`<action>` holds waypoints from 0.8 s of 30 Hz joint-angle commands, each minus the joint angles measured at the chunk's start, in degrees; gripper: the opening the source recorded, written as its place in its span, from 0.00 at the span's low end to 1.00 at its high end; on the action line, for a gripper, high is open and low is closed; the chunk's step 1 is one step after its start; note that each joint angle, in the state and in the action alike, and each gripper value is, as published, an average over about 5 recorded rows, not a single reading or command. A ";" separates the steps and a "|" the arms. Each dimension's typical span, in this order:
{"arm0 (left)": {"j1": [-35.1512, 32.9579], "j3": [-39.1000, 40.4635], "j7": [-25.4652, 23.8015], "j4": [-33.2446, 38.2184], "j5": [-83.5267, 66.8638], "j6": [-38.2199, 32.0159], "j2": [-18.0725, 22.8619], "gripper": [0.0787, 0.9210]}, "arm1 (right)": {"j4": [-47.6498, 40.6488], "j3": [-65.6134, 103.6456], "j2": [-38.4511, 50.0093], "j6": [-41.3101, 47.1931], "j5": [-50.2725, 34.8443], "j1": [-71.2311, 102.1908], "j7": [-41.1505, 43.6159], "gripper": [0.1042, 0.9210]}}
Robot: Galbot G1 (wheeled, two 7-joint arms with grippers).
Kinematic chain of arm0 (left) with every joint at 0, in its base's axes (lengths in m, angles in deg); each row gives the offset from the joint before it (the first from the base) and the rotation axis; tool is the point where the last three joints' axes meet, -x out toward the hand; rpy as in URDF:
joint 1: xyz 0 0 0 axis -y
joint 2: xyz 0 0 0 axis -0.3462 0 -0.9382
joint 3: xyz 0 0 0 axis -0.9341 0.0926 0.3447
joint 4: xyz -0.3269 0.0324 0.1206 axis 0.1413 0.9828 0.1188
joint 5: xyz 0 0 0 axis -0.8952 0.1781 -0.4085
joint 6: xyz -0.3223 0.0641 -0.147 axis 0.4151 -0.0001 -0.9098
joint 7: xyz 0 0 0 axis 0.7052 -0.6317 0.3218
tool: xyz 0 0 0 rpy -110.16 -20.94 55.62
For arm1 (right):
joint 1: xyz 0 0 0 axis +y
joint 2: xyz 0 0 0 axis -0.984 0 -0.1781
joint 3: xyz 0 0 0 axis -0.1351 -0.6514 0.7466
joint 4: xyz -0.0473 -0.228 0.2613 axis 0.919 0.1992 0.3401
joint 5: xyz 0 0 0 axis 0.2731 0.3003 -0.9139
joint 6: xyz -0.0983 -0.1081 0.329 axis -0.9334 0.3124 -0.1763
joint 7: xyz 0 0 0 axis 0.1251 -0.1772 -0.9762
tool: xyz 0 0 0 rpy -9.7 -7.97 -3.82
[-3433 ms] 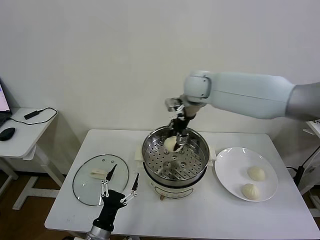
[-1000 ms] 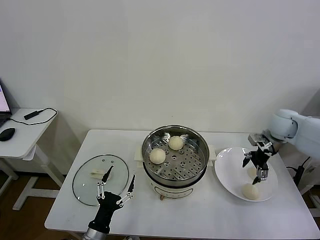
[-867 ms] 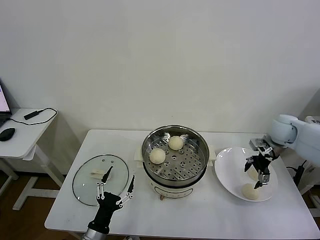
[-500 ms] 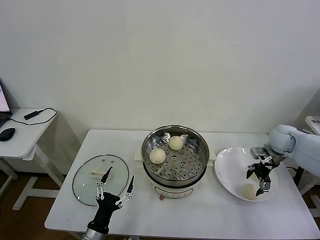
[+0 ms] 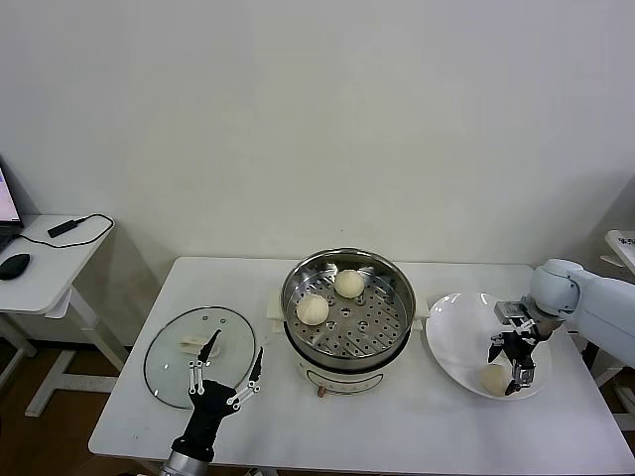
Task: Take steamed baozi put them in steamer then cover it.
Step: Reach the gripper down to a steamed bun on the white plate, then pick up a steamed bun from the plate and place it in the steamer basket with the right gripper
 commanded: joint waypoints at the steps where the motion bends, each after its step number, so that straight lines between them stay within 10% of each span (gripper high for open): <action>1: 0.00 -0.10 0.03 0.01 -0.05 -0.04 0.04 0.88 | -0.86 0.91 -0.17 -0.05 0.23 1.18 -0.16 0.78; 15: 0.09 -0.31 0.08 0.41 -0.15 0.06 -0.24 0.88 | 3.08 0.92 1.05 -2.49 -0.58 -7.13 2.88 0.64; 24: 0.30 0.06 0.09 1.03 -0.15 0.24 -0.37 0.88 | 8.26 -10.92 -5.93 -18.88 -1.72 -32.40 3.18 0.64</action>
